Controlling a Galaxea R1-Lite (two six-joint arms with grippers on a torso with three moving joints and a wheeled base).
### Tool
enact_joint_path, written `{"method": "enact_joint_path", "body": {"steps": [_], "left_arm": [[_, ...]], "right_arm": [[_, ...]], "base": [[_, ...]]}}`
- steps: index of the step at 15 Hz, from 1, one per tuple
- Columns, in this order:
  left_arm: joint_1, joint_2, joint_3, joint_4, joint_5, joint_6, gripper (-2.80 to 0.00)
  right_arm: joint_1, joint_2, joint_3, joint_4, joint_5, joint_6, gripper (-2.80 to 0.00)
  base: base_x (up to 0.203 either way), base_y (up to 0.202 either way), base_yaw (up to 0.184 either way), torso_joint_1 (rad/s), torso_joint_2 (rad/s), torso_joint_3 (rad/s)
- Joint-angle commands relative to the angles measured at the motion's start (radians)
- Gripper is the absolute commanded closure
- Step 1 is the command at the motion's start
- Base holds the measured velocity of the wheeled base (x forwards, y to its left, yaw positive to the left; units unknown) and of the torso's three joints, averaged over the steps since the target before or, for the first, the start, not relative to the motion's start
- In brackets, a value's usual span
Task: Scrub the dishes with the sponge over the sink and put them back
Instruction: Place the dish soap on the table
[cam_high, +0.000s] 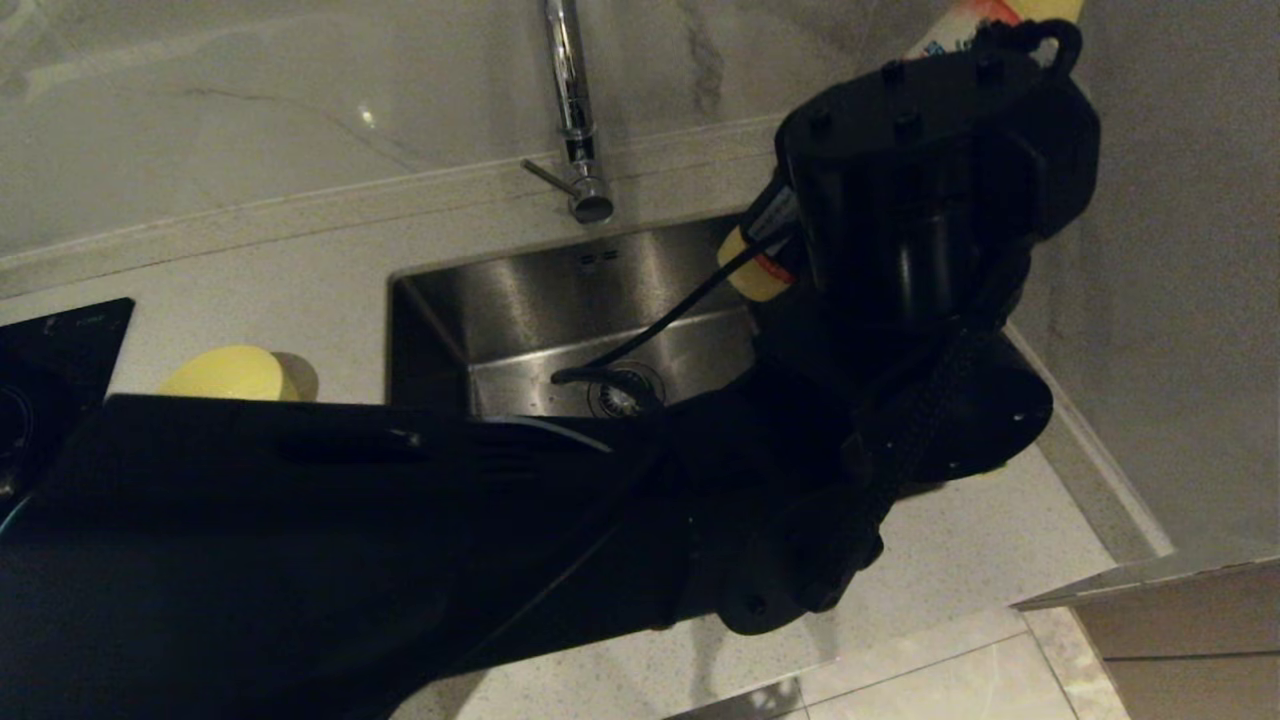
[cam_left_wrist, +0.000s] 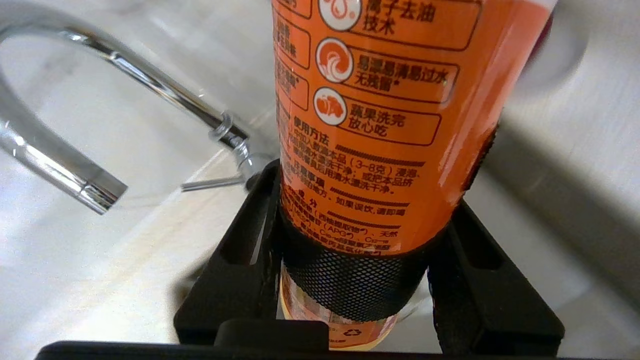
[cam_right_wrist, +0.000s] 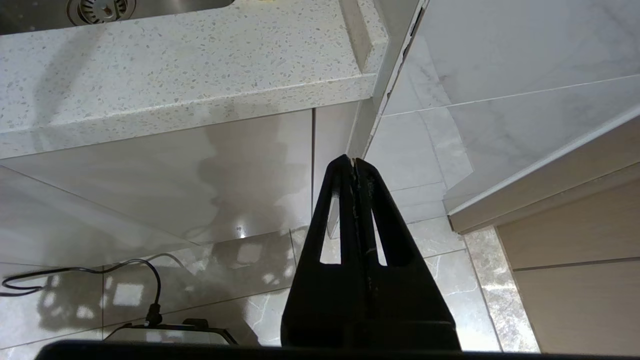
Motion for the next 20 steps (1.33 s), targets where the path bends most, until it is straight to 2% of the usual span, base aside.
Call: {"method": "enact_joint_path", "body": {"steps": [1, 4, 9, 16, 20], "left_arm": [[0.002, -0.057, -0.001, -0.004, -0.008, -0.056, 0.00], [0.001, -0.093, -0.001, -0.003, -0.064, -0.096, 0.00], [-0.001, -0.154, -0.002, -0.001, -0.097, -0.155, 0.00], [-0.001, -0.279, 0.000, -0.001, -0.113, -0.204, 0.00], [-0.001, -0.372, 0.000, -0.005, -0.112, -0.205, 0.00]], "right_arm": [[0.000, -0.002, 0.000, 0.000, 0.001, 0.000, 0.00], [0.000, -0.002, 0.000, 0.000, 0.001, 0.000, 0.00], [0.000, -0.002, 0.000, 0.000, 0.001, 0.000, 0.00], [0.000, -0.002, 0.000, 0.000, 0.001, 0.000, 0.00], [0.000, -0.002, 0.000, 0.000, 0.001, 0.000, 0.00]], "base": [[0.000, 0.000, 0.000, 0.000, 0.00, 0.000], [0.000, 0.000, 0.000, 0.000, 0.00, 0.000], [0.000, 0.000, 0.000, 0.000, 0.00, 0.000], [0.000, 0.000, 0.000, 0.000, 0.00, 0.000], [0.000, 0.000, 0.000, 0.000, 0.00, 0.000]]}}
